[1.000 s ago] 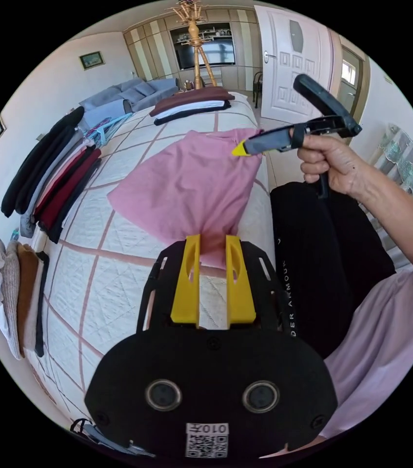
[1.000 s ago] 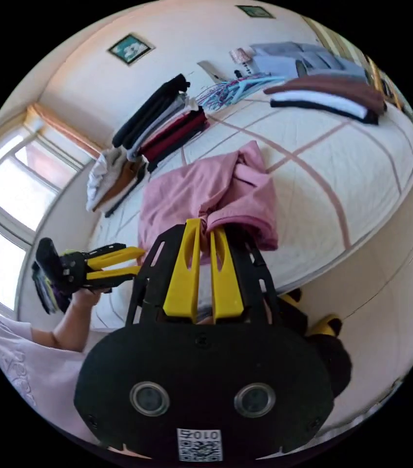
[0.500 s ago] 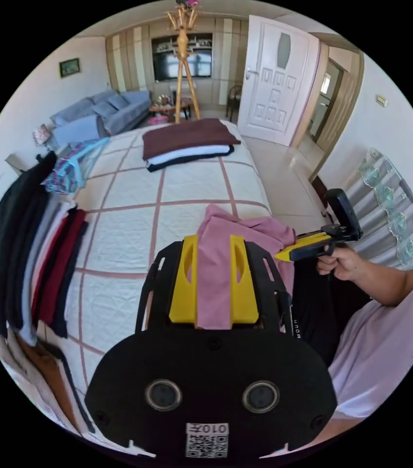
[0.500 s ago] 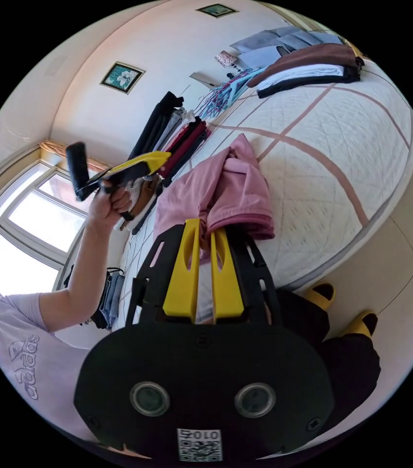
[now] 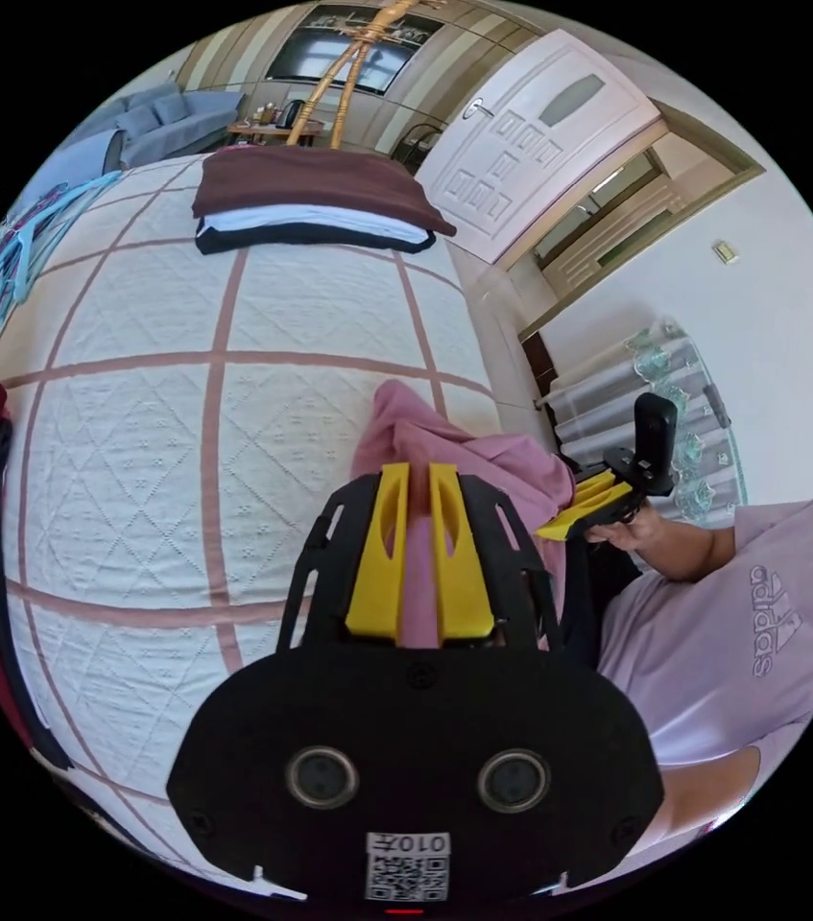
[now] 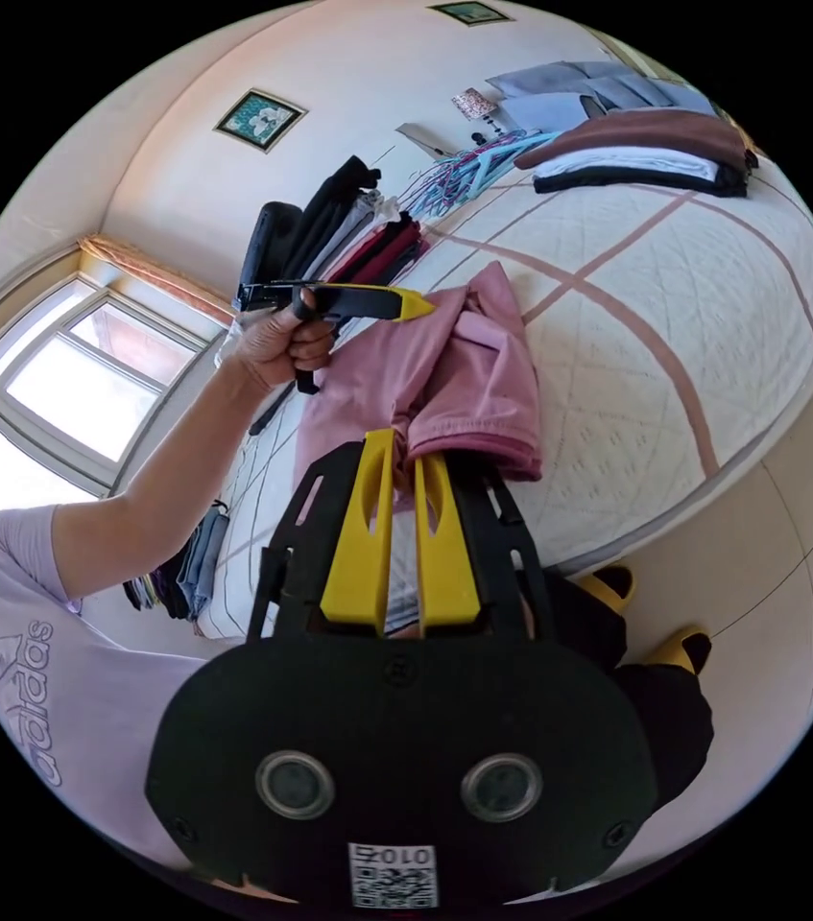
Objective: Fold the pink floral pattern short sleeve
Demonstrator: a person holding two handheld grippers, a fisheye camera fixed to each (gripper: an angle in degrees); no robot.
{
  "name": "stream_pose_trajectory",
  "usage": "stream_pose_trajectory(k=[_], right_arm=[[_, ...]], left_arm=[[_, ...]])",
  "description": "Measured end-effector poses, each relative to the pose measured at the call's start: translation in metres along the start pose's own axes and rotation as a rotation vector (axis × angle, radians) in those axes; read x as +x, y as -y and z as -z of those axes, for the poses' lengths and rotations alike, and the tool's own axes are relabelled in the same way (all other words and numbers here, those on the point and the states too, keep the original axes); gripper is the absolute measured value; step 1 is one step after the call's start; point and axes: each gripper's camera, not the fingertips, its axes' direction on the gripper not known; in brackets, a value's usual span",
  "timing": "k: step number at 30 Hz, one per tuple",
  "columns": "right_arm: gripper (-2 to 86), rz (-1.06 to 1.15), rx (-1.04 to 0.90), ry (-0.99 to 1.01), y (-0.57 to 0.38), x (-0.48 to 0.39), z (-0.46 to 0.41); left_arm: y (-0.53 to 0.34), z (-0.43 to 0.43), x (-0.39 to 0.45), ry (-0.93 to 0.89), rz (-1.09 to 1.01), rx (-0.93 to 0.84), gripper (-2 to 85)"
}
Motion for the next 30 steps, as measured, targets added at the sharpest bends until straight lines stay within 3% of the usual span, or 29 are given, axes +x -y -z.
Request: stream_pose_trajectory(k=[4, 8, 10, 13, 19, 25, 30], right_arm=[[5.3, -0.042, -0.029, -0.010, 0.007, -0.001, 0.005], [5.1, 0.172, 0.167, -0.249, 0.002, -0.052, 0.037], [5.0, 0.102, 0.105, -0.240, 0.004, -0.043, 0.024], [5.1, -0.081, 0.027, -0.017, 0.001, -0.001, 0.000], [5.3, -0.207, 0.109, 0.051, -0.004, 0.020, 0.011], [6.6, -0.243, 0.107, 0.123, -0.008, 0.024, 0.016], [7.3, -0.226, 0.123, 0.063, -0.020, 0.005, 0.025]], left_arm=[[-0.005, 0.022, 0.013, 0.021, -0.102, 0.099, 1.5], [-0.024, 0.056, 0.040, 0.127, -0.242, 0.305, 1.8], [-0.025, 0.046, 0.023, 0.109, -0.177, 0.225, 2.6], [-0.026, 0.014, -0.008, 0.157, -0.030, 0.090, 4.9], [-0.074, 0.046, -0.002, 0.259, 0.093, 0.239, 9.4], [-0.153, 0.072, 0.013, 0.440, 0.161, 0.129, 12.0], [-0.192, 0.064, -0.008, 0.323, 0.217, 0.134, 10.3]])
